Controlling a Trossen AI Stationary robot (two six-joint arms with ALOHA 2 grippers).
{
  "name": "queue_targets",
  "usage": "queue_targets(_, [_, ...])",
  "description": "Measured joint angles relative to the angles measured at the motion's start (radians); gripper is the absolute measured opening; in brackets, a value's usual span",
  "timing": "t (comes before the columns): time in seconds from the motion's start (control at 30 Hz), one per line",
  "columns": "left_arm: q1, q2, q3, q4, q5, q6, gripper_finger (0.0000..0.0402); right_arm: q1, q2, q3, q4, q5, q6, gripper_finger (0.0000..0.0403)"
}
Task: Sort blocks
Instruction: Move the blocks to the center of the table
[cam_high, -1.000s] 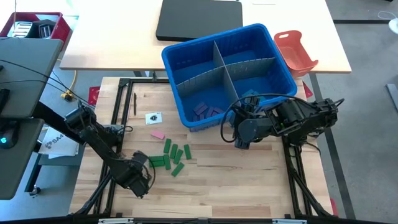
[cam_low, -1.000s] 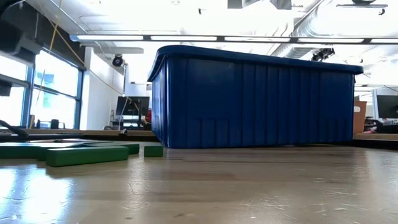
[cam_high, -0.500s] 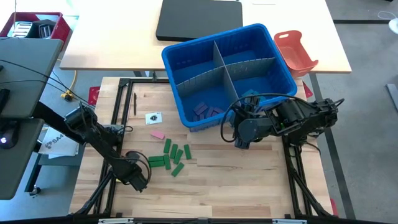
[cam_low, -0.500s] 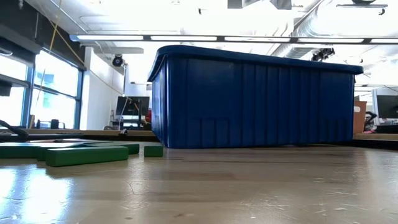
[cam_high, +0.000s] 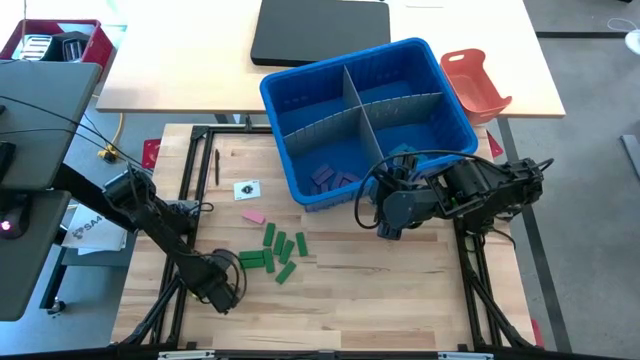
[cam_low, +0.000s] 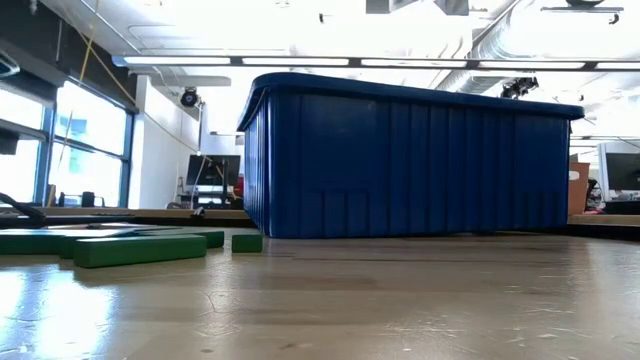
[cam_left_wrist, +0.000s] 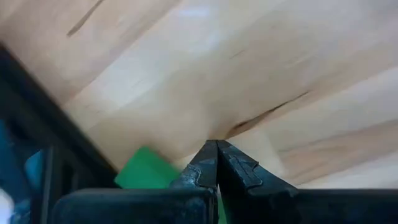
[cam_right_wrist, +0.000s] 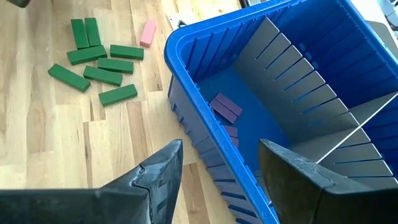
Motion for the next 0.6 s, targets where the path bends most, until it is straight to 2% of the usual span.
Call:
queue_targets(0.13, [0.016, 0.005, 0.081, 0.023, -0.221, 0.016, 0.0, 0.0, 0.0, 0.0, 0.0, 0.0, 0.0, 0.0204])
queue_targets(0.2, [0.017, 0.001, 0.116, -0.07, -0.239, 0.012, 0.0, 0.0, 0.0, 0.0, 0.0, 0.0, 0.0, 0.0204])
queue_targets(0.37, [0.012, 0.002, 0.137, -0.186, -0.047, -0.017, 0.0, 0.0, 0.0, 0.0, 0.003, 0.0, 0.0, 0.0204])
queue_targets(0.6, [-0.007, 0.004, 0.078, -0.188, 0.164, -0.071, 0.0, 0.0, 0.0, 0.0, 0.003, 0.0, 0.0, 0.0204])
